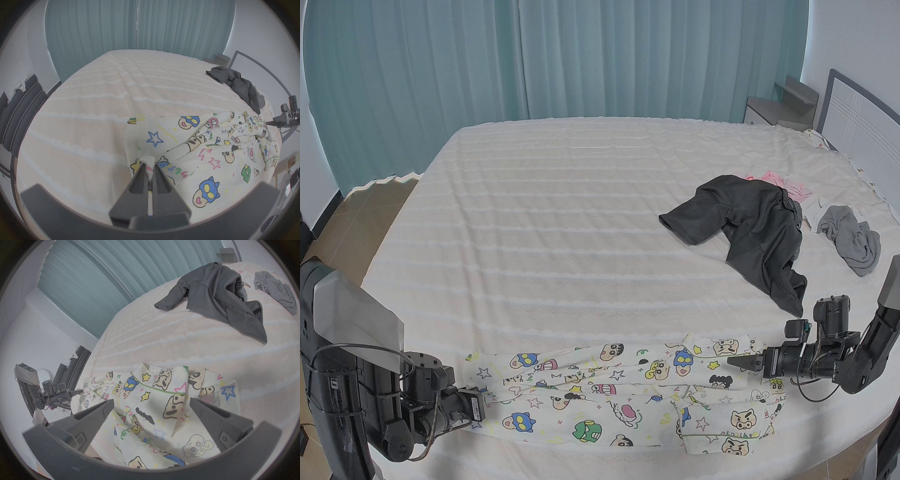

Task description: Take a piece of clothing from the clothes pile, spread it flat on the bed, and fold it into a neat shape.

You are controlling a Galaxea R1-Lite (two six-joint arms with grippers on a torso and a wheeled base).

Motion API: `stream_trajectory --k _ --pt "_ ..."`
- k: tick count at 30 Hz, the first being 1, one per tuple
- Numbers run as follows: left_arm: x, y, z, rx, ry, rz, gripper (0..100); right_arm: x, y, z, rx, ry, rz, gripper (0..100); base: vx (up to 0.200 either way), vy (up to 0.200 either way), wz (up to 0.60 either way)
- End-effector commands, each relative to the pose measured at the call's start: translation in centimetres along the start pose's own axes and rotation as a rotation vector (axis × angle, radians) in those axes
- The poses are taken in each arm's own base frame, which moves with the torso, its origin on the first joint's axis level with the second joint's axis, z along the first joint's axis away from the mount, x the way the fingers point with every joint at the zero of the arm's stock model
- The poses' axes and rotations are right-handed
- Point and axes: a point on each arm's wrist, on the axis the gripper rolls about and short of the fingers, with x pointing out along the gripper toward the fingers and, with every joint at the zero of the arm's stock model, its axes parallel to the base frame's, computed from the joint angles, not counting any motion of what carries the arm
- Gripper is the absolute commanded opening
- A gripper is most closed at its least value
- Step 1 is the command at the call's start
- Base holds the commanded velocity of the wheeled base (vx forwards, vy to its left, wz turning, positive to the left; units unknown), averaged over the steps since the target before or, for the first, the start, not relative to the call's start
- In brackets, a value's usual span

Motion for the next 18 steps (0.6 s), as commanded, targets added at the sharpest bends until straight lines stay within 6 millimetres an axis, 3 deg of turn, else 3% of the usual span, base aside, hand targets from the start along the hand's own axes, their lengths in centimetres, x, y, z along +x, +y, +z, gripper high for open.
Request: stream_trajectory --k 1,18 --pt "-0.14 0.36 -0.06 -0.01 0.003 0.012 0 0.0 0.02 0.0 0.0 0.001 0.005 100 0.0 0.0 0.0" --pt "-0.17 0.83 0.14 -0.028 -0.004 0.024 0 -0.17 -0.45 0.45 0.053 -0.016 0.01 100 0.0 0.0 0.0"
